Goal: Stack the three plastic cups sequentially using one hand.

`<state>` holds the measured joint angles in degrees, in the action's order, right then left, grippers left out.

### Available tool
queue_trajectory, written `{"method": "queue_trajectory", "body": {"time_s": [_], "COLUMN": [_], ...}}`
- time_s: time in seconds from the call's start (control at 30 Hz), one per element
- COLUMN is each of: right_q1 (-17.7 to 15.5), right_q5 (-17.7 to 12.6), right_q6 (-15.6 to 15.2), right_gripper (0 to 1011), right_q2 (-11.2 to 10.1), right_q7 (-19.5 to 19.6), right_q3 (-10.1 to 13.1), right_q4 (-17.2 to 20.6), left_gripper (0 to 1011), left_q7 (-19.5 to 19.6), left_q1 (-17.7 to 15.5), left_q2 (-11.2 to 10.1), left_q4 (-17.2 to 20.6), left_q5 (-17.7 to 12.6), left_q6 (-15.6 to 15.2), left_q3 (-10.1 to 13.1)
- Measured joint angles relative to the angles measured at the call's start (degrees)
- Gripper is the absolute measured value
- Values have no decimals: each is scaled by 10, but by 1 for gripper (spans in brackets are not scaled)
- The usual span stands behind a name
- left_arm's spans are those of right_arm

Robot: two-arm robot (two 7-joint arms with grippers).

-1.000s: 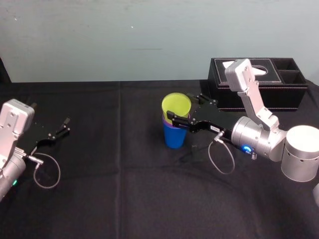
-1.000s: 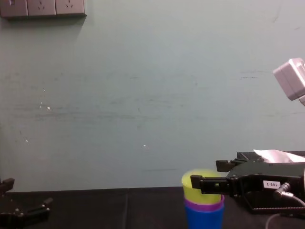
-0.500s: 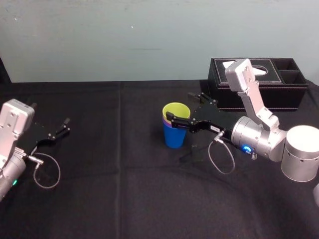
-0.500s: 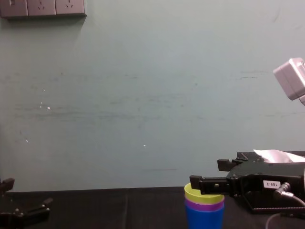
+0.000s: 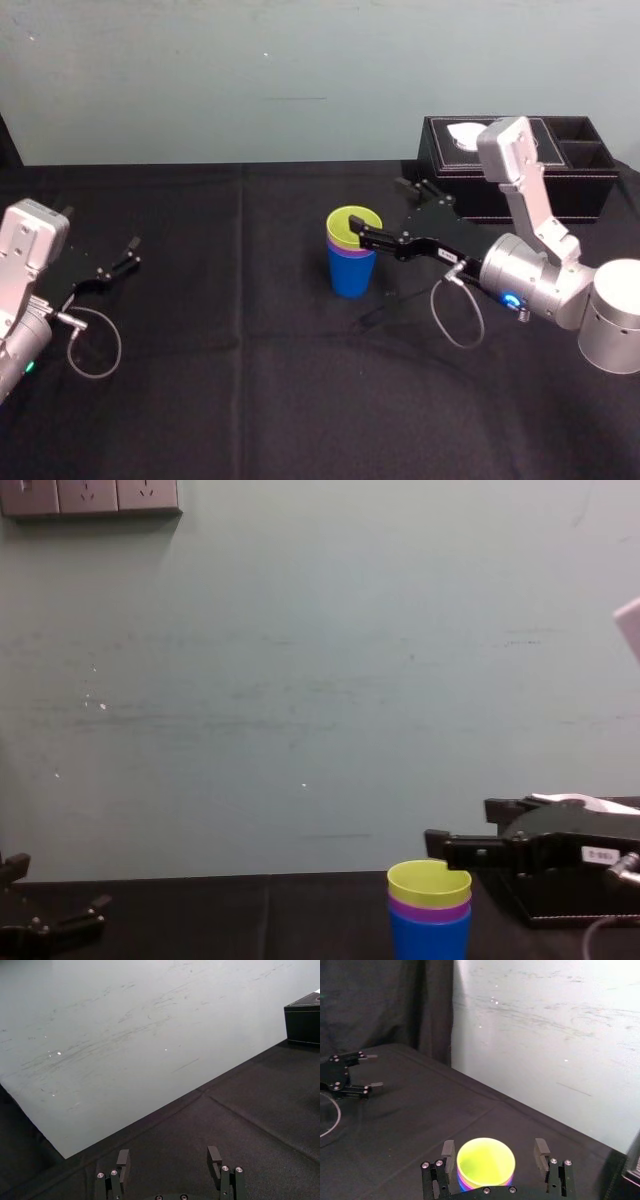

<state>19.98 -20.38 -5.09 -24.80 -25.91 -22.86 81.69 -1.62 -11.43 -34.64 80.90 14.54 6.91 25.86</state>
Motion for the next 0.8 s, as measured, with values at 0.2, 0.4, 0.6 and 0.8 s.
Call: {"method": "queue_trajectory", "body": {"time_s": [0.2,0.4,0.6,0.8], "right_q1": [-21,-38,-51,-59], "right_q5": [1,4,6,6], "right_q6": [11,24,34,42], "right_gripper": [1002,1003,1003,1003], "right_q2": [-11,-19,-24,-28], "right_q7": [12,21,24,23], "right_q3": [17,33,51,67], "right_q4": [11,14,9,-5], "left_gripper": [1010,1010,1010,1010], "left_q7": [0,0,0,0], "left_q1": [0,0,0,0], "left_q2": [0,0,0,0], "left_q4": [0,0,0,0], "left_q5": [0,0,0,0], "left_q6": [0,0,0,0], "left_q3": [0,0,0,0]}}
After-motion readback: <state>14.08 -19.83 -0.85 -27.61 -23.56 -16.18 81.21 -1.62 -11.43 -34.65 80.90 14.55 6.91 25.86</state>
